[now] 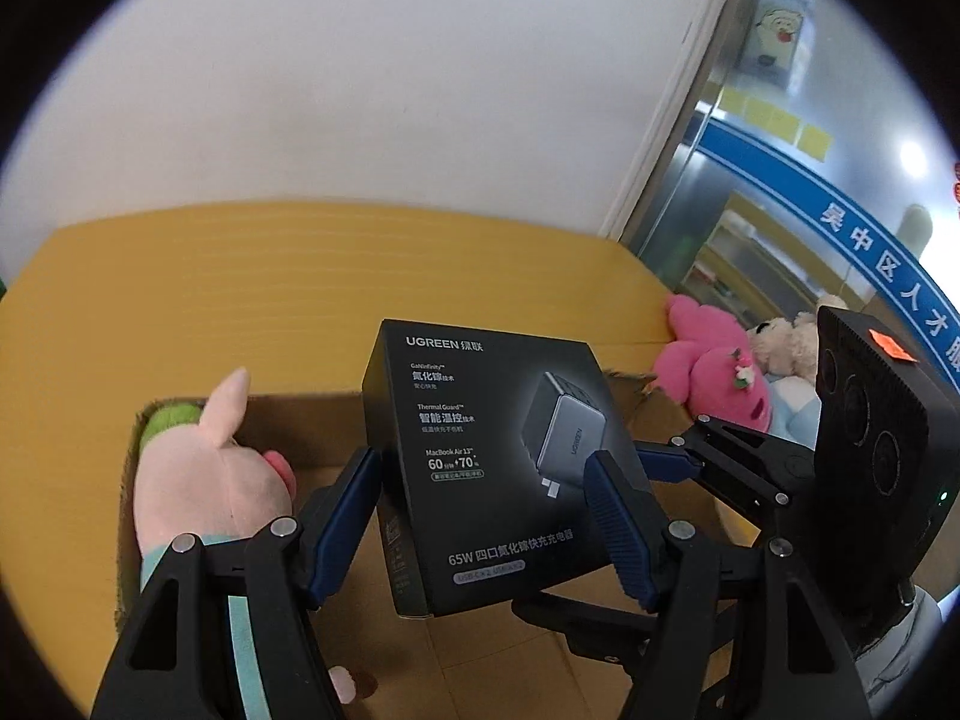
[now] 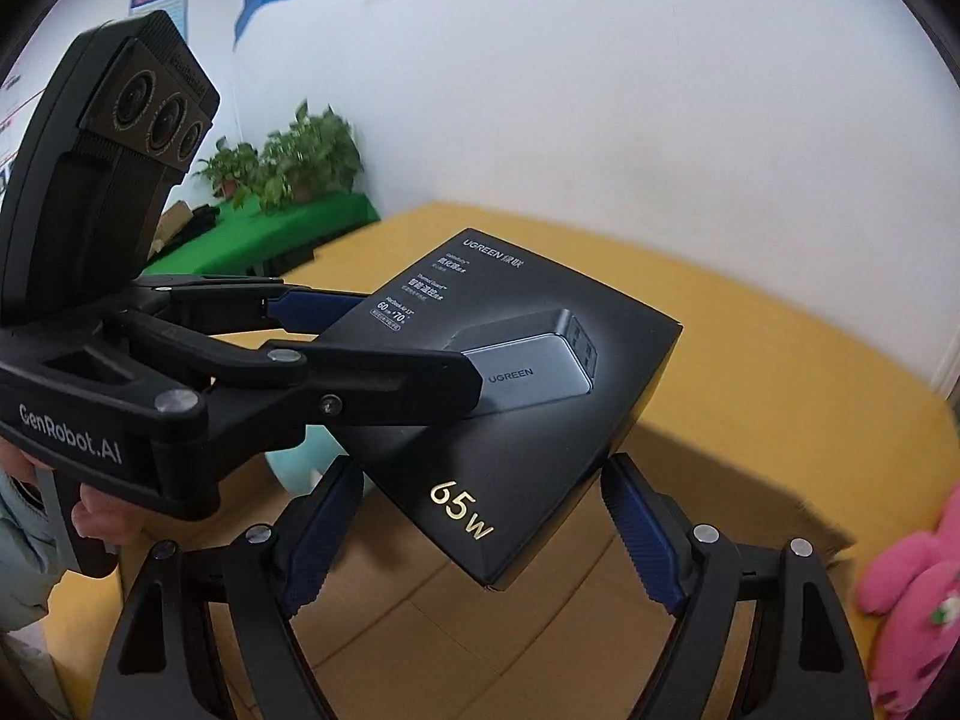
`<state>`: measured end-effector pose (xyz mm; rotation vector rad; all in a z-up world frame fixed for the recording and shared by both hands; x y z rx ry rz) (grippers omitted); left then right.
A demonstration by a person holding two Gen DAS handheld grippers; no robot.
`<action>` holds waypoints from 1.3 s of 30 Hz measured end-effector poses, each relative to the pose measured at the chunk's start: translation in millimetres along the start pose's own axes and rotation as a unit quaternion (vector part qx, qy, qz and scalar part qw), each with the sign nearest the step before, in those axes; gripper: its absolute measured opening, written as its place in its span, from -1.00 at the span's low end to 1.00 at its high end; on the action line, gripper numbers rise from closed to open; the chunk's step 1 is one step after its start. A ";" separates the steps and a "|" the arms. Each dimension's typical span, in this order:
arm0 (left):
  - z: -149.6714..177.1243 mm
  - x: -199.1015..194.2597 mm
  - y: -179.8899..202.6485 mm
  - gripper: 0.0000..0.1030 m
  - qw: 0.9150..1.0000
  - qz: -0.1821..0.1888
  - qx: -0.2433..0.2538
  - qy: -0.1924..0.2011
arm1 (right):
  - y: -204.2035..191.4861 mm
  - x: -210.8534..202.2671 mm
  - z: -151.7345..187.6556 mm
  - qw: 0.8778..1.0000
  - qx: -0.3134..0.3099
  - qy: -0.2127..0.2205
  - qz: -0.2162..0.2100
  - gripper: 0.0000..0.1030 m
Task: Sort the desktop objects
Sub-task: 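Lower the charger box into the cardboard box and open both grippers, then raise both open grippers out of the cardboard box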
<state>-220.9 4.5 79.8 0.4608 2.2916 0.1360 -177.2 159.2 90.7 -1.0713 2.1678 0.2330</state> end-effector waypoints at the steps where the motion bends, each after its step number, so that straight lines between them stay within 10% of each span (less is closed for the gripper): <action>1: 3.4 15.7 -5.9 0.34 1.000 -0.006 -0.008 -0.017 | 7.0 14.2 4.6 1.000 0.011 -0.013 -0.006 0.58; 15: 11.9 69.7 -13.4 0.31 0.990 -0.065 -0.020 -0.123 | 53.1 94.9 29.9 0.990 0.081 -0.112 0.007 0.59; 25: 44.8 -92.1 -33.3 0.41 0.995 -0.102 -0.024 0.000 | -2.1 -44.1 54.0 0.994 0.097 -0.028 0.043 1.00; 33: 136.6 -113.2 -32.6 0.47 0.993 -0.099 -0.022 -0.054 | -73.8 -94.7 130.3 0.992 0.107 0.028 0.067 0.99; 39: 179.4 -107.6 -26.7 0.47 0.992 -0.109 -0.019 -0.066 | -101.9 -72.9 161.0 0.994 0.071 -0.028 0.079 0.40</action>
Point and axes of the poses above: each gripper's, at about its wrist camera, not at the fingertips, and x roughly the way its jaws point, y to its right, z to its underside, the point moved 1 cm from there along x, roughly the way its jaws point, and after that the axes turned 5 degrees about -z, right-handed, at the moved point
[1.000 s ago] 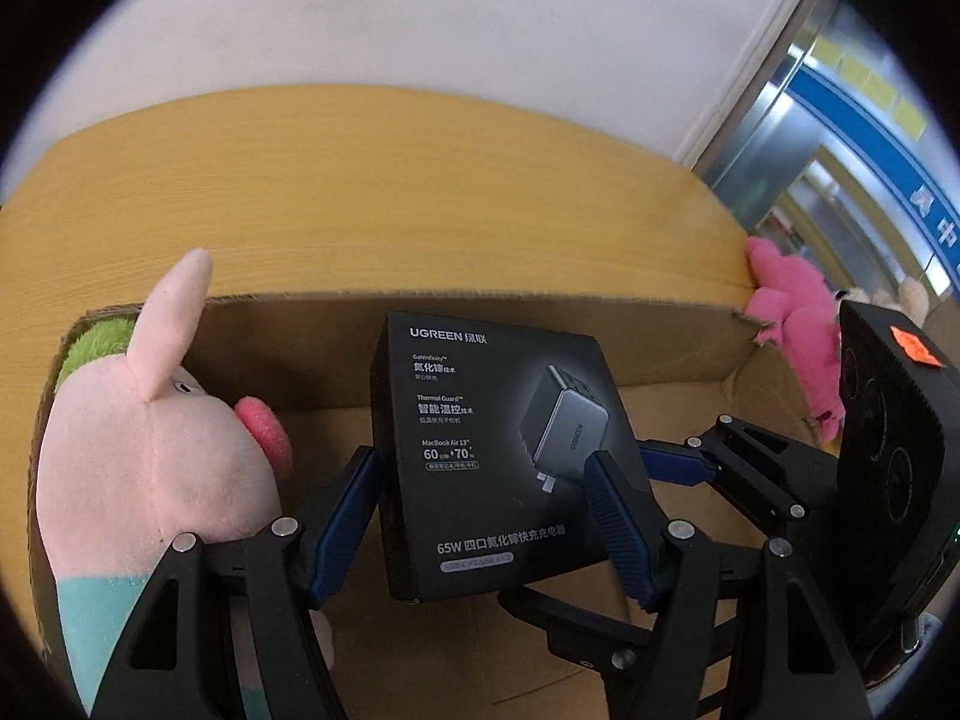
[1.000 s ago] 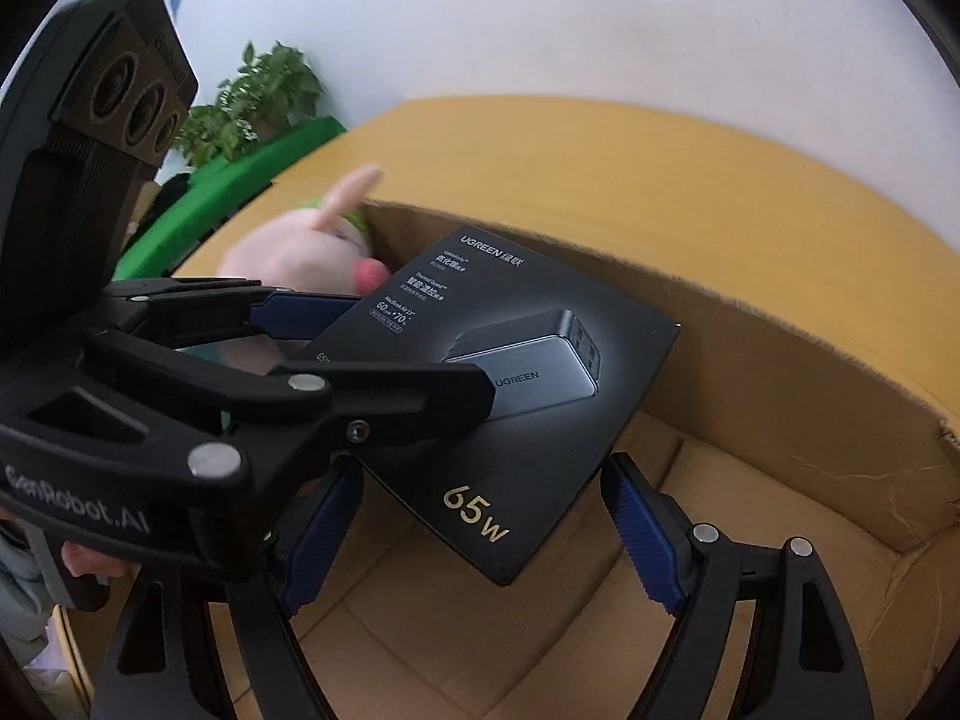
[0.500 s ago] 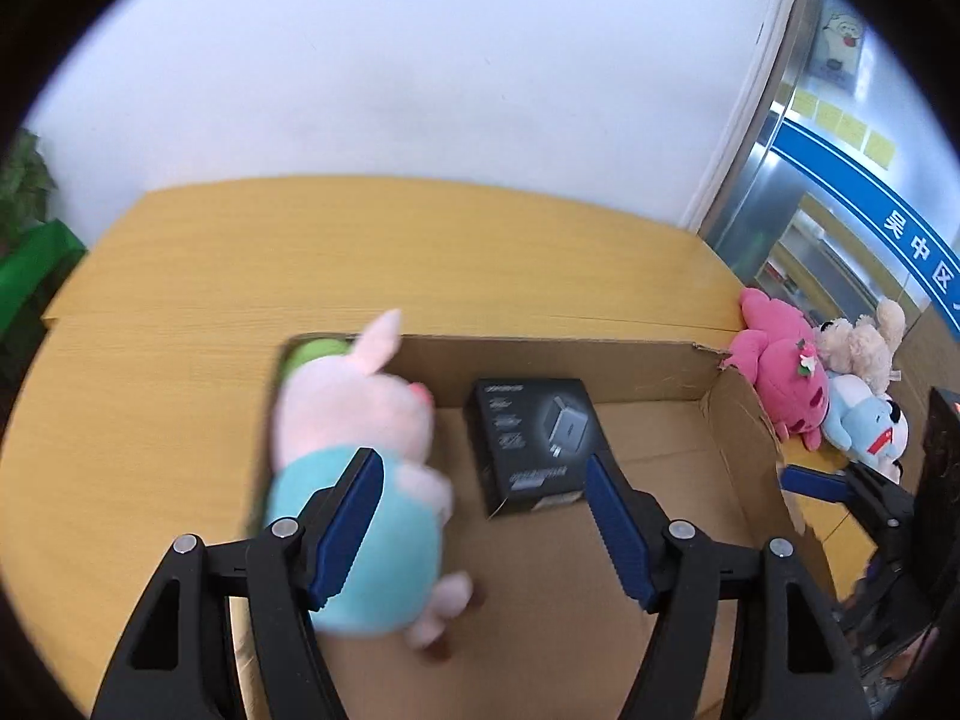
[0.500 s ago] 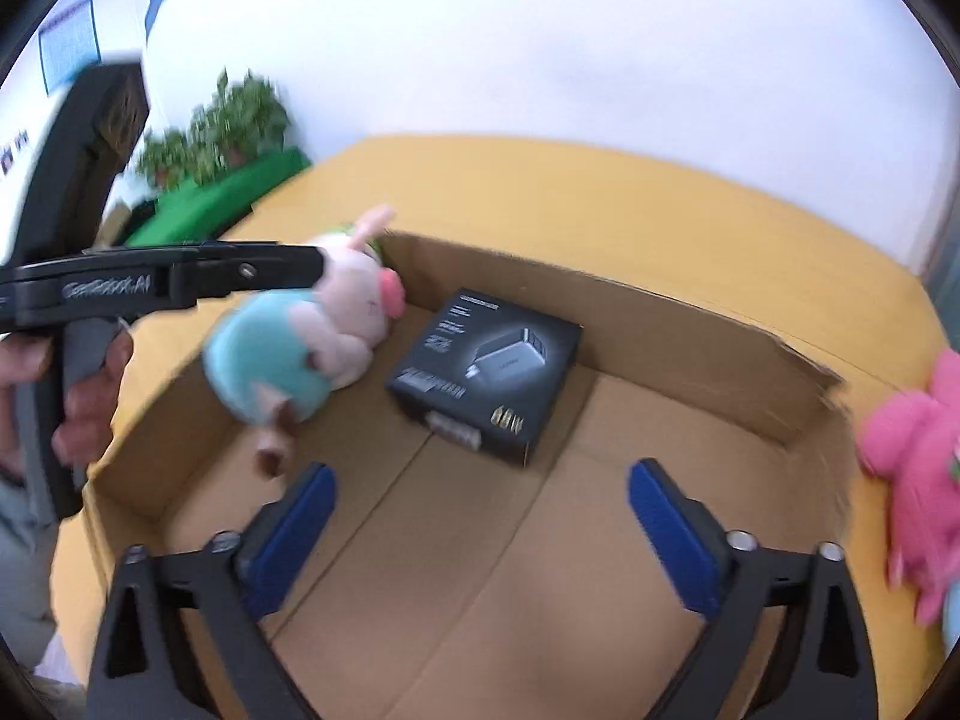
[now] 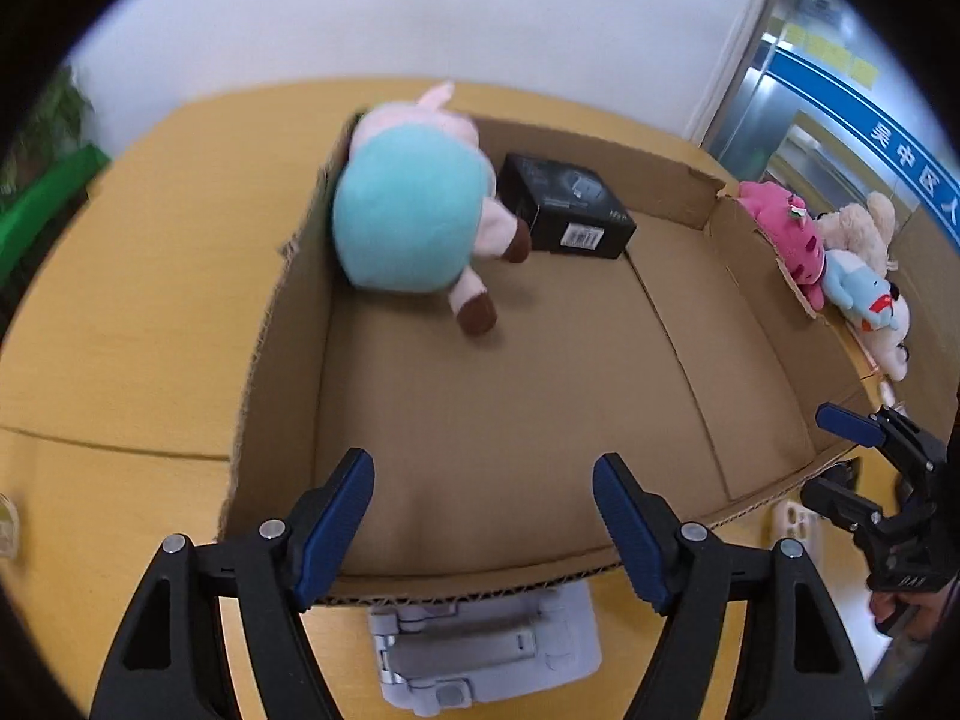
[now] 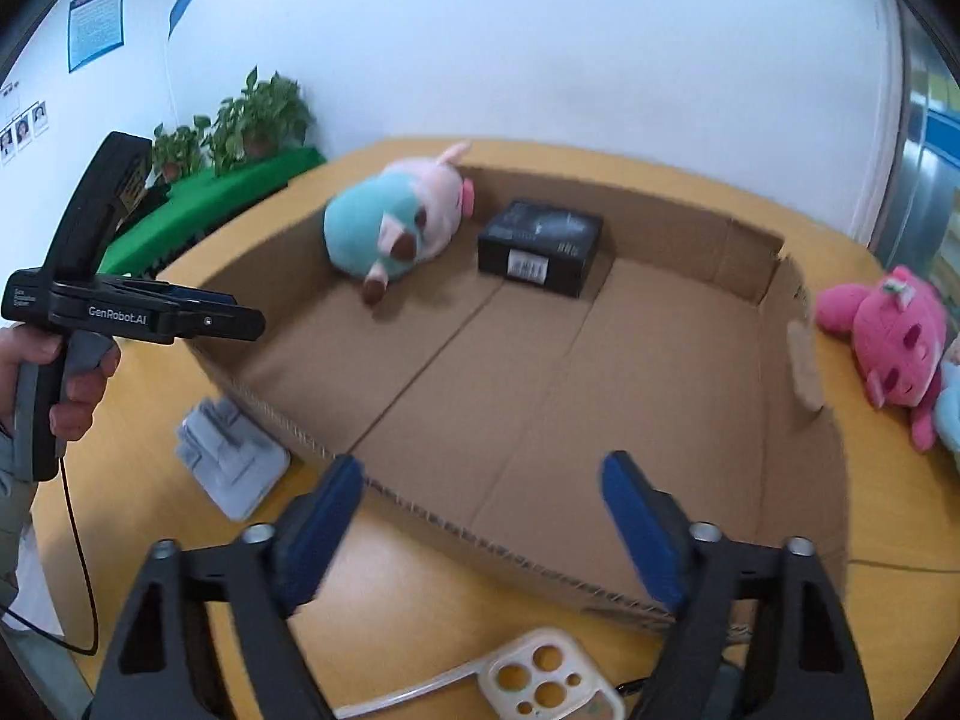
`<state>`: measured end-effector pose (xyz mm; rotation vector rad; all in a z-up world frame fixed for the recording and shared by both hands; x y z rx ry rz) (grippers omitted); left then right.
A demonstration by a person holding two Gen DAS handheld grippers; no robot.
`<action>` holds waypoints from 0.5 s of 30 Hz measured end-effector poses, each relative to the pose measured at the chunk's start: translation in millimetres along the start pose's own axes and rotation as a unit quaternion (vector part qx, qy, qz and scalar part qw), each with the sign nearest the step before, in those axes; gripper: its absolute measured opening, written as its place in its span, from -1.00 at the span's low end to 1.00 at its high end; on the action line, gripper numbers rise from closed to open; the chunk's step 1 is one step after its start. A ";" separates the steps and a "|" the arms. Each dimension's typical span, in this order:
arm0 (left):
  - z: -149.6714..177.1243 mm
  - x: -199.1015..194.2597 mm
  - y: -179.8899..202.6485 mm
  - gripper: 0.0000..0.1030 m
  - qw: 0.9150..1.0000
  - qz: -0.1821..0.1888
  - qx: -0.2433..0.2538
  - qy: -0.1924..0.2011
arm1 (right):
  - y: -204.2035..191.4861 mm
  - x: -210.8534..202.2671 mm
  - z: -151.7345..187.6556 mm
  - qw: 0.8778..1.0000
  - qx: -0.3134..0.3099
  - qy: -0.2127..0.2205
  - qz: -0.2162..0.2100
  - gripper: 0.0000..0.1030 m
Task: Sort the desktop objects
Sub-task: 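Raise both open grippers out of the cardboard box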
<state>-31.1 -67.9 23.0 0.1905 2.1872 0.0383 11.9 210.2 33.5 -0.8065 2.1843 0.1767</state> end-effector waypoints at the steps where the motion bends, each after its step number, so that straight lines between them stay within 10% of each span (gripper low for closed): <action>1: 3.7 -2.2 -0.3 0.47 1.000 -0.001 0.000 0.003 | 2.3 4.3 2.8 1.000 0.008 -0.003 -0.011 0.40; 15: 5.9 -21.3 -1.5 0.47 0.999 -0.016 -0.027 0.038 | 3.5 0.0 13.8 1.000 -0.007 0.011 0.000 0.37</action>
Point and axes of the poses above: each gripper's, at about its wrist camera, not at the fingertips, and x roughly the way its jaws point, y to its right, z to its underside, the point moved 1 cm from there along x, roughly the way its jaws point, and after that the axes turned 5 degrees about -z, right-handed, at the moved point
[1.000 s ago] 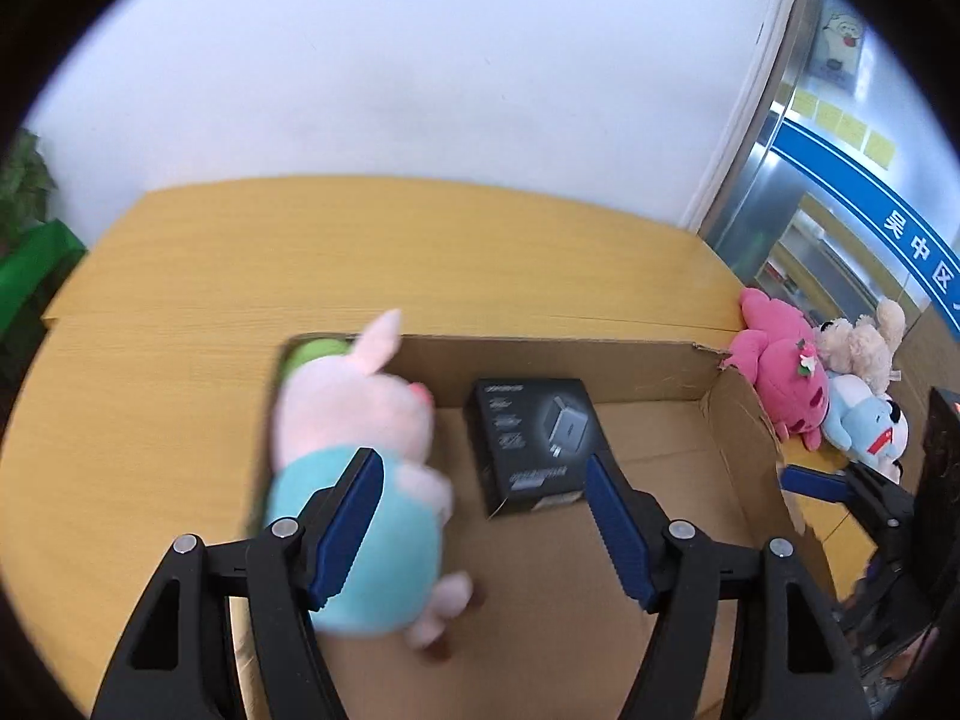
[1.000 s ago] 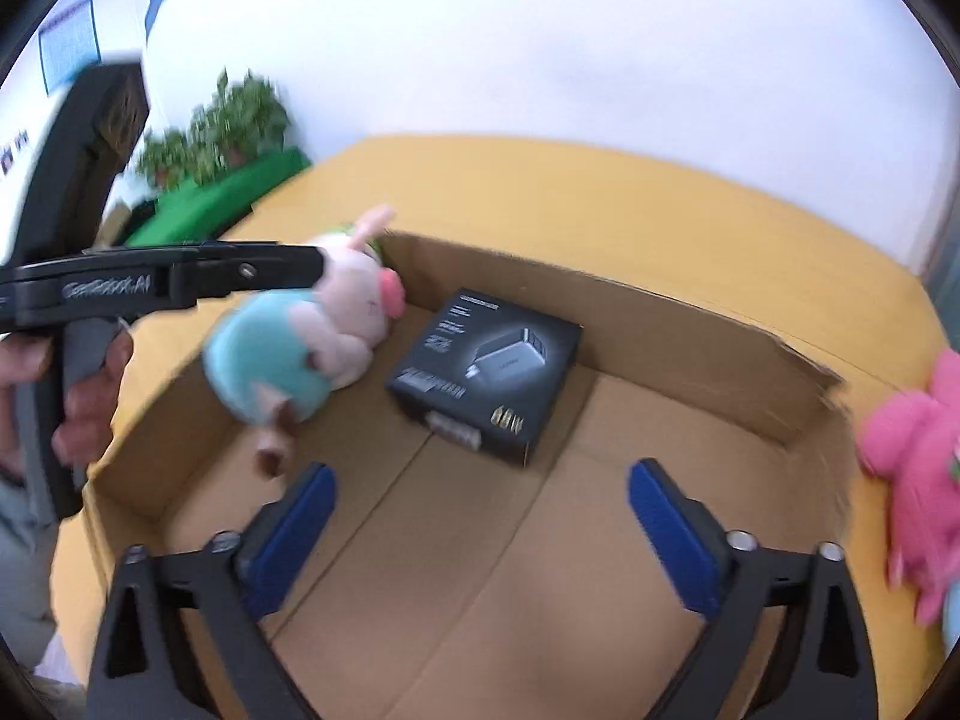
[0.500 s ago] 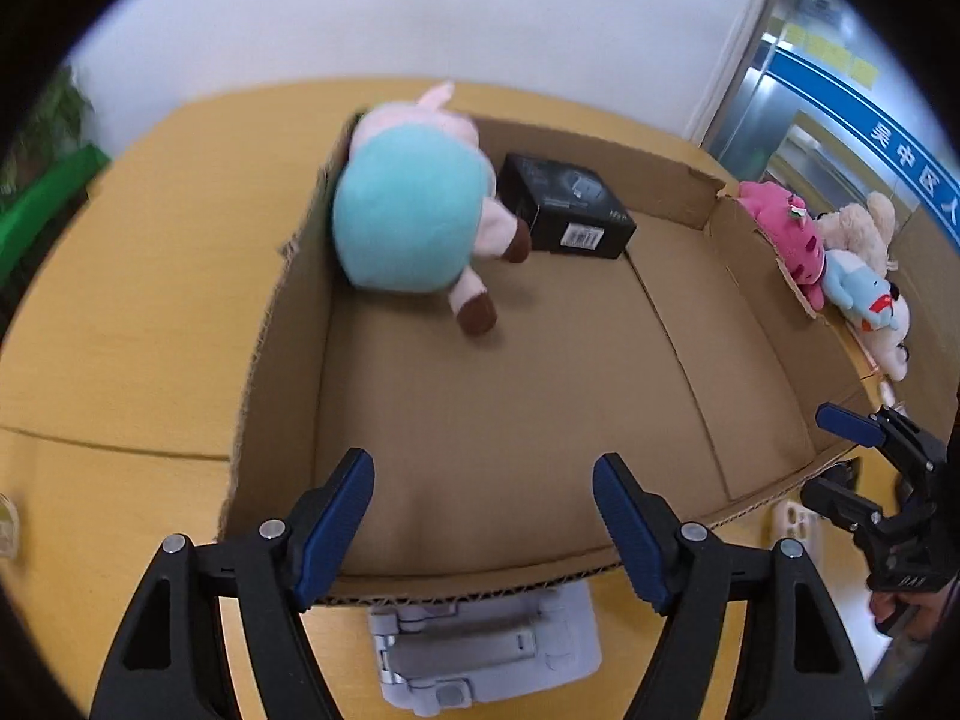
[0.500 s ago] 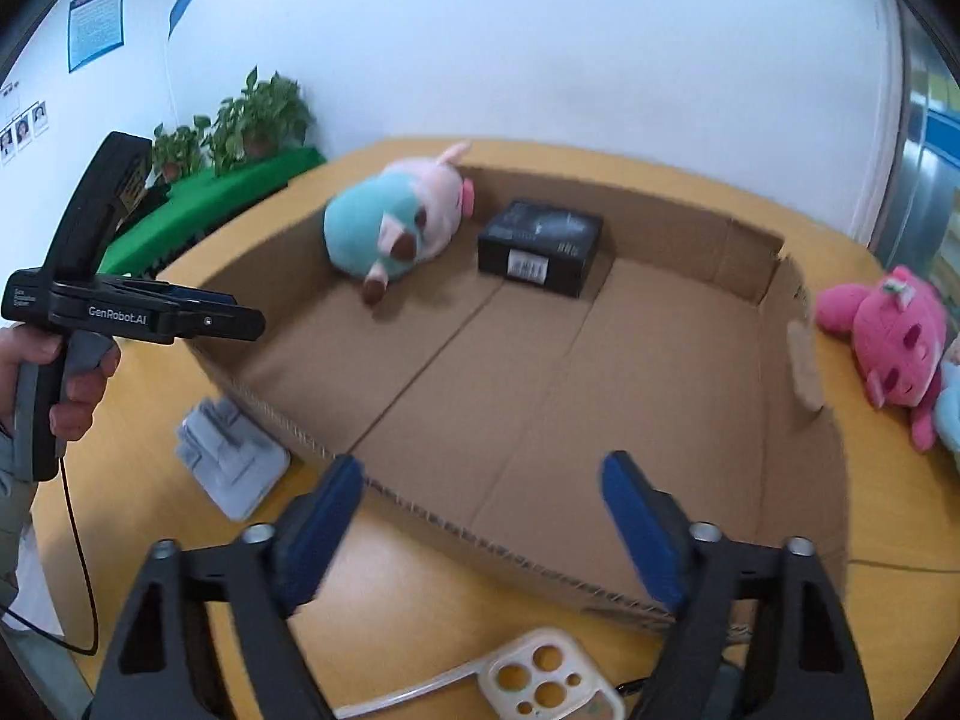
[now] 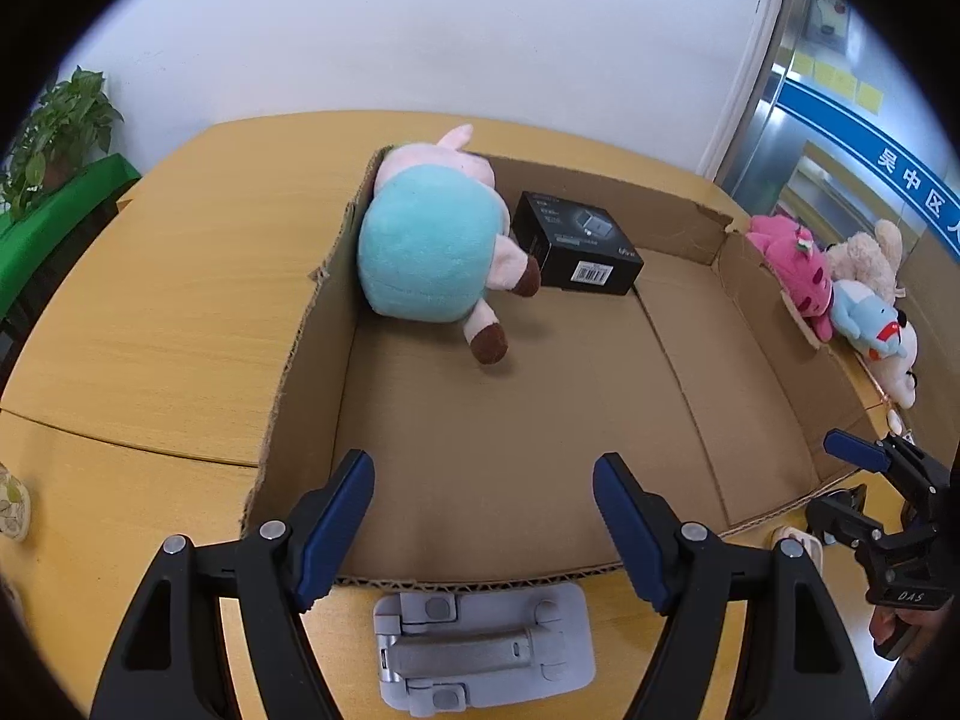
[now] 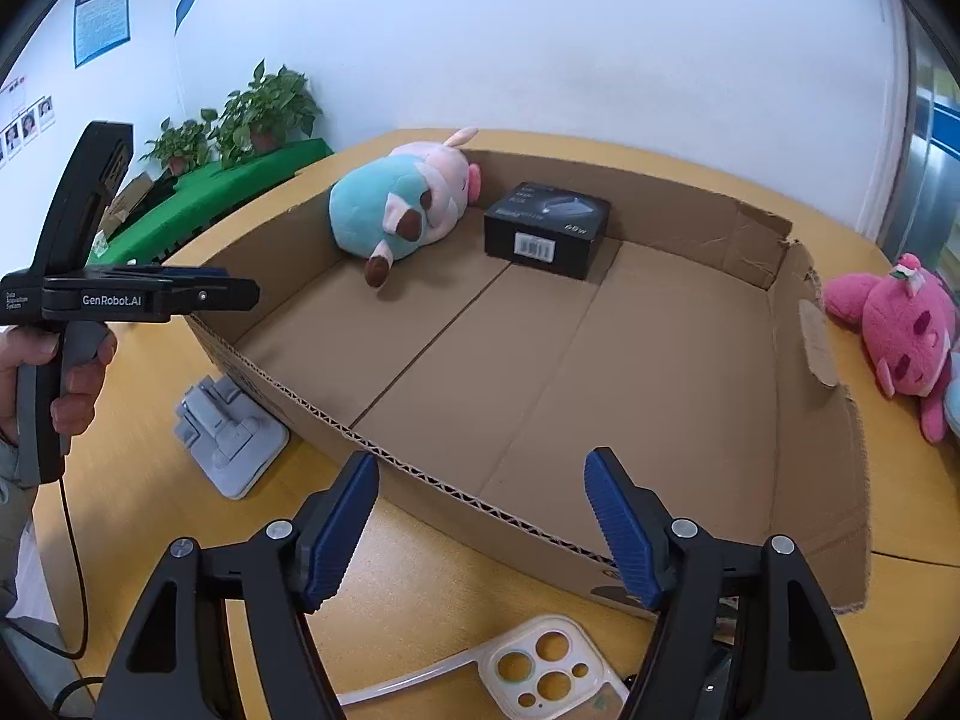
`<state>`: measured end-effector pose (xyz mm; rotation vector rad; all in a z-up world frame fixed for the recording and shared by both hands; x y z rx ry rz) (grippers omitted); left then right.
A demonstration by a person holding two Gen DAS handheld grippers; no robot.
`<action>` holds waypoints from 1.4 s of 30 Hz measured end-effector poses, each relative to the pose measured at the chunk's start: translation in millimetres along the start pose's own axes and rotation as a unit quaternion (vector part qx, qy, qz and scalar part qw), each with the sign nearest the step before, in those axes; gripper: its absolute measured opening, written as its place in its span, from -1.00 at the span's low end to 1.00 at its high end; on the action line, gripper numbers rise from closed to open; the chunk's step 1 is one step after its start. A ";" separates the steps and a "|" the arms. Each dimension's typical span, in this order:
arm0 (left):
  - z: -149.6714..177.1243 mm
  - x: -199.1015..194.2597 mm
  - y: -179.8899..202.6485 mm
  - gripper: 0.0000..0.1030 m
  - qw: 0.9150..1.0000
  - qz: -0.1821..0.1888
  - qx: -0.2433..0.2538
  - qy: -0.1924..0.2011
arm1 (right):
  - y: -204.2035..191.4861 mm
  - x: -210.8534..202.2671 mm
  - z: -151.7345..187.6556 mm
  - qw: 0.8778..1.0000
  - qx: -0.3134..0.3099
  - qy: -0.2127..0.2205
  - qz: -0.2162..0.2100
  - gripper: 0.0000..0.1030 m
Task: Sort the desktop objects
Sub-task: 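Raise both open grippers out of the cardboard box, then move the right gripper to the black sunglasses and close on the frame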
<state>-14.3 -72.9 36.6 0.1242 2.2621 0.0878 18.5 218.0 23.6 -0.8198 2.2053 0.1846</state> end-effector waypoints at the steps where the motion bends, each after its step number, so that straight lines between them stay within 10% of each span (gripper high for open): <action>1: -0.4 -5.8 2.3 0.47 1.000 0.000 0.005 0.008 | 3.6 -7.9 0.1 1.000 0.010 0.009 -0.001 0.37; 10: 11.4 -40.3 28.5 0.47 0.998 0.031 0.039 0.035 | 17.2 -81.9 17.9 0.996 0.033 0.076 0.018 0.71; 23: 58.1 -33.4 91.6 0.47 0.993 0.089 0.077 0.001 | 135.6 -61.2 72.1 0.994 0.044 -0.096 0.002 0.92; 29: 69.0 -29.5 110.1 0.47 0.992 0.094 0.079 -0.012 | 121.8 -27.4 92.7 0.985 0.001 -0.173 -0.005 0.71; 35: 73.9 -27.6 129.7 0.47 0.989 0.110 0.092 -0.022 | 76.9 -53.2 113.9 0.986 0.021 -0.150 -0.071 0.70; 42: 77.8 -22.1 164.7 0.47 0.979 0.170 0.101 -0.054 | 70.7 -80.0 118.3 0.994 0.049 -0.096 -0.004 0.59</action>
Point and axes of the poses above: each gripper's, at about its wrist camera, not at the fingertips, and x roughly the way its jaws point, y to its right, z to its underside, the point moved 1 cm from there along x, roughly the way its jaws point, and after that the axes turned 5 degrees about -z, right-handed, at the moved point
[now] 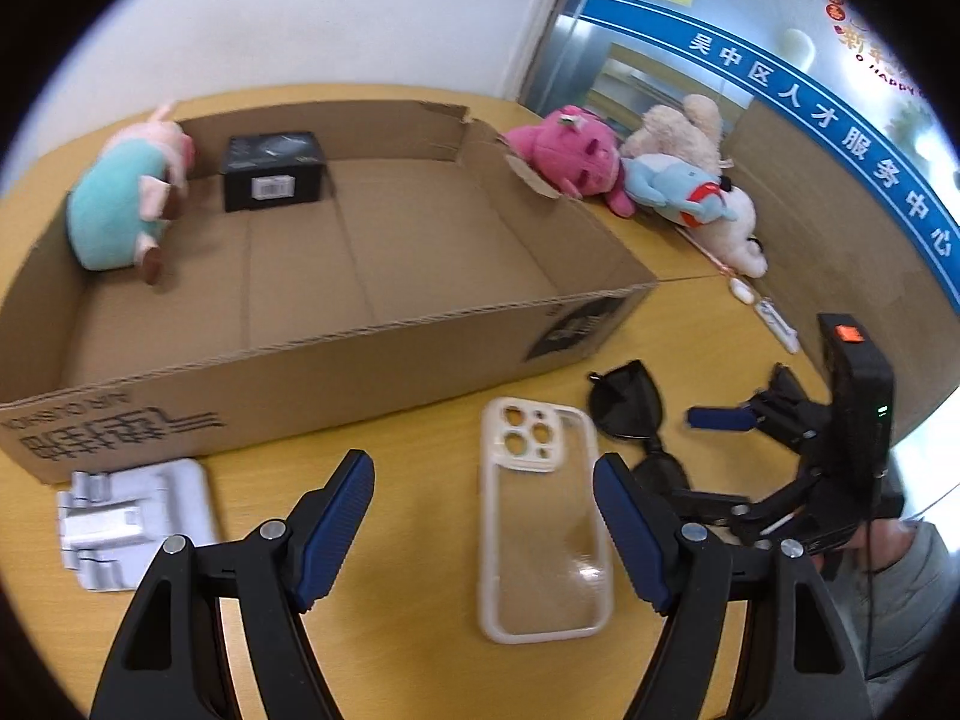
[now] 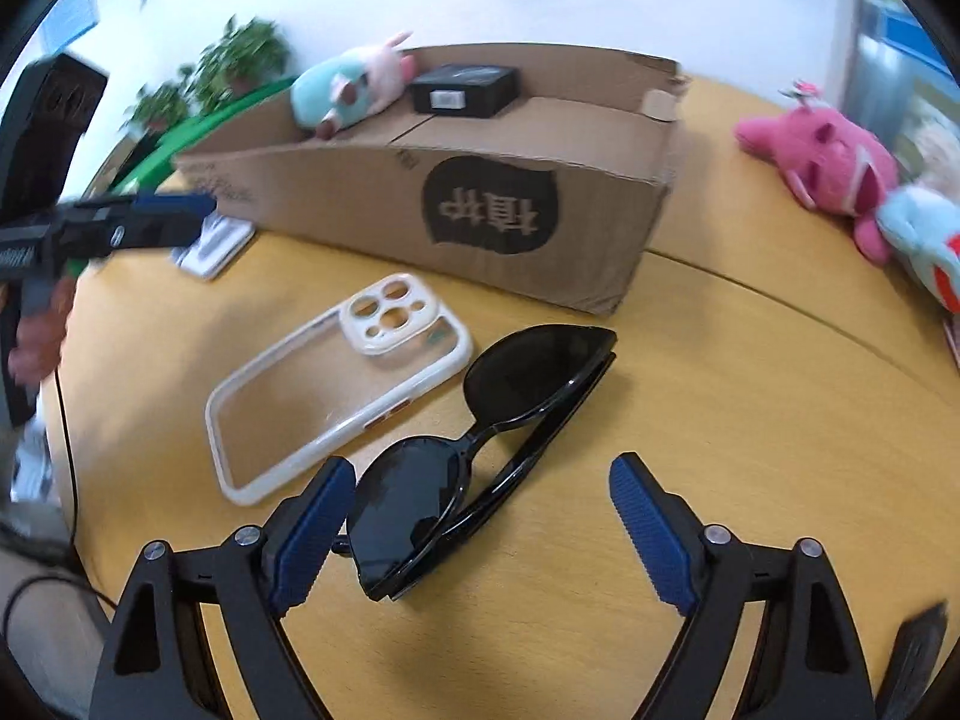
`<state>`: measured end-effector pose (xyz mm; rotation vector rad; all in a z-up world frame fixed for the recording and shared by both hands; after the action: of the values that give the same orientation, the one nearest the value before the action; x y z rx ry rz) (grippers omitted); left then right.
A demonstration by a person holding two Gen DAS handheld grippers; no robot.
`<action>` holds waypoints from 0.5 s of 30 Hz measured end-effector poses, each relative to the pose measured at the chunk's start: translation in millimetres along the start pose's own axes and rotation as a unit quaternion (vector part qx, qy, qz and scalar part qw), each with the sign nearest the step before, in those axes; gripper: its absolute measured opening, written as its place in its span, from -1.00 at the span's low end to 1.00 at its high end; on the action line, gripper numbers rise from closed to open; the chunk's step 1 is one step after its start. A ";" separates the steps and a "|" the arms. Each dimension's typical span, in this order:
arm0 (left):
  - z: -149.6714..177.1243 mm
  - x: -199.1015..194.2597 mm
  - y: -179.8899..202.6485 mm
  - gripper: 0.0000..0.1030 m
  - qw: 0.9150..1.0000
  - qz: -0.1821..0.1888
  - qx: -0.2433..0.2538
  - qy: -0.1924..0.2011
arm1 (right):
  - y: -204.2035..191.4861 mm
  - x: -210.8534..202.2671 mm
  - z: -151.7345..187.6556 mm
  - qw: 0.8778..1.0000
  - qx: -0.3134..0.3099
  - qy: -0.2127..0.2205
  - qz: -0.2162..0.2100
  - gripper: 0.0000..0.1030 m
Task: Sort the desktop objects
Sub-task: 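Move the right gripper to the black sunglasses and close on the frame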
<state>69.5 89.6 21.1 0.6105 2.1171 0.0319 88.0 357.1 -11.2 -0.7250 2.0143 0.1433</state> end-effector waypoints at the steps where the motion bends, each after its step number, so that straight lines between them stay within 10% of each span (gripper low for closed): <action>1: -1.3 4.8 3.9 0.47 1.000 0.012 -0.004 -0.007 | 2.4 2.0 1.3 1.000 0.013 -0.002 -0.004 0.53; 9: -13.9 45.0 46.2 0.46 0.993 0.100 -0.011 -0.063 | -5.5 12.7 19.4 0.998 0.055 0.008 -0.013 -0.12; 15: -16.8 80.4 88.1 0.43 0.983 0.150 -0.001 -0.109 | 14.5 -7.2 35.1 0.995 0.094 0.032 -0.012 -0.17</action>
<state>54.9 205.3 -9.2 0.8857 1.7997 0.1290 109.2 385.4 -26.8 -0.6407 2.0471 -0.0829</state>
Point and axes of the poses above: each gripper's, at about its wrist camera, not at the fingertips, and x roughly the way its jaws point, y to its right, z to its underside, the point moved 1 cm from there along x, roughly the way its jaws point, and after that the axes turned 5 degrees about -z, right-handed, at the moved point
